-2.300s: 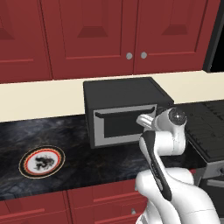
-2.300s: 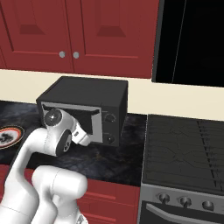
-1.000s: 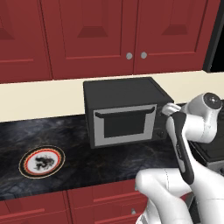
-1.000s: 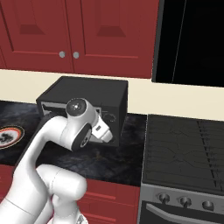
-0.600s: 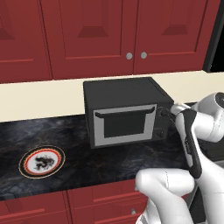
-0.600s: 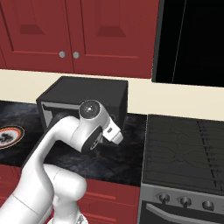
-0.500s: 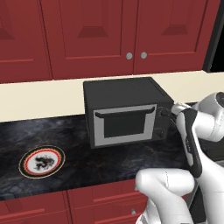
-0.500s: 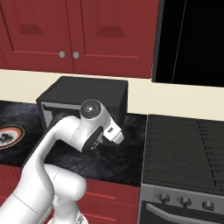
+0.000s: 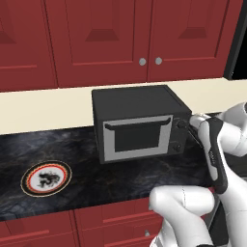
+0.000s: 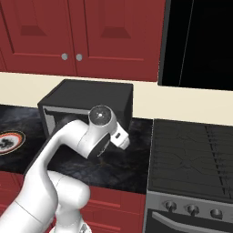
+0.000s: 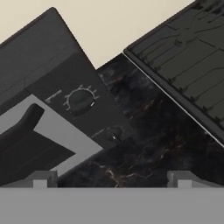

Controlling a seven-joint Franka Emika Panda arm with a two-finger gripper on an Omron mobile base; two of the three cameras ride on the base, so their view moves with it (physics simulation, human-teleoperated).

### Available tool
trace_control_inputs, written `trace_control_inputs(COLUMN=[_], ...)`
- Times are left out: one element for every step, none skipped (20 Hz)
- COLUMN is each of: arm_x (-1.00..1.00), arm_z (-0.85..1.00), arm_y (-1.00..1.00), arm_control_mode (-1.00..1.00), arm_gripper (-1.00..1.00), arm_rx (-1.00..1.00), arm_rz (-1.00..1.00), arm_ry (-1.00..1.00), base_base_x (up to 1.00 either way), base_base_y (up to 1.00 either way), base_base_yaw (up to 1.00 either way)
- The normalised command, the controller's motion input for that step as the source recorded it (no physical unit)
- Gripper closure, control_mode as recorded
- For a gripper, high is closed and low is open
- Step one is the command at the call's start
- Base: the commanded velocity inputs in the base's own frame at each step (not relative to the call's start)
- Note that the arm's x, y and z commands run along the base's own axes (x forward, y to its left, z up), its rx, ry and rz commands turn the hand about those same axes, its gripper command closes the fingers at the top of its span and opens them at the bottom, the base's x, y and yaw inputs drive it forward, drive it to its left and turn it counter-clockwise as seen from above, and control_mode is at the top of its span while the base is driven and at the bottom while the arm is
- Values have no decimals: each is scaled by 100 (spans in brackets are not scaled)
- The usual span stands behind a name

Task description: Pull the toaster oven rack outwards. Pick up the baguette from the plate and place it on the toaster oven rack. Close the toaster oven door fully and set the temperature to the lowest setting.

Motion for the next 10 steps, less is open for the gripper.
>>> trace_control_inputs(arm_x=[0,0,0,0,0,0,6,13,14,14], arm_z=[14,11,3,0,0,0,0,0,0,-4], arm_y=[0,0,0,0,0,0,0,0,0,2], arm_control_mode=[-100,-100,-100,-100,-100,-100,-100,-100,-100,-100], arm_gripper=[-100,-100,-100,-100,-100,-100,-100,-100,-100,-100], arm_rx=[2,0,0,0,0,0,0,-1,-1,-3], arm_rz=[24,24,24,21,15,12,10,9,8,8], arm_ry=[0,-1,-3,-5,-9,-11,-13,-19,-23,-28], base_base_x=[0,0,0,0,0,0,0,0,0,0], base_base_y=[0,0,0,0,0,0,0,0,0,0], base_base_yaw=[0,0,0,0,0,0,0,0,0,0])
